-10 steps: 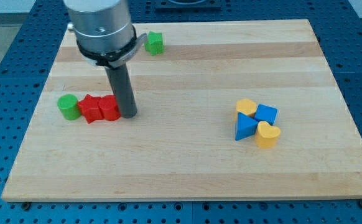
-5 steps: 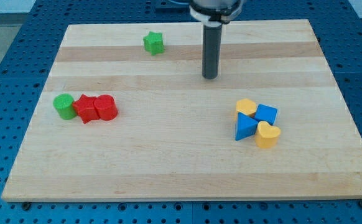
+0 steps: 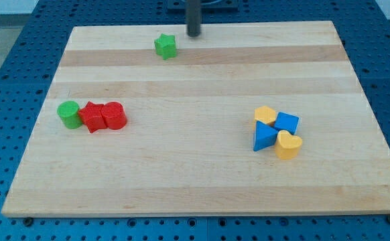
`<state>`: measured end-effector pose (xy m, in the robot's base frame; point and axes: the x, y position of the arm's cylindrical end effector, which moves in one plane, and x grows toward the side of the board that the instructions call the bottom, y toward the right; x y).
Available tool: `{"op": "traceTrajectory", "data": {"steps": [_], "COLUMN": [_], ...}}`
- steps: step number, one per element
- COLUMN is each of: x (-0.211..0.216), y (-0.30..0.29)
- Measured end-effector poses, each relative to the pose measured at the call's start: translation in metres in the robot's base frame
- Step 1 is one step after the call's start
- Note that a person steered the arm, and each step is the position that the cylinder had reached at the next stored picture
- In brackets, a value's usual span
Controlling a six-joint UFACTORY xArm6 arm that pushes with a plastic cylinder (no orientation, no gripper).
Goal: Push green star into red circle
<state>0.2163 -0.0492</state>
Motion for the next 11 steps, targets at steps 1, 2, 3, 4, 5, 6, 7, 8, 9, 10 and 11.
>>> {"op": "traceTrajectory", "data": {"steps": [1,2,3,4,5,6,7,8,9,10,11], "x": [0.012,0.034,0.035,0.036,0.038,0.06,0.072,0.072,0.082,0.101,0.115], "y": [-0.04,-0.043,-0.014,-0.009,-0.031,-0.044,-0.027,0.0,0.011,0.005,-0.013]}}
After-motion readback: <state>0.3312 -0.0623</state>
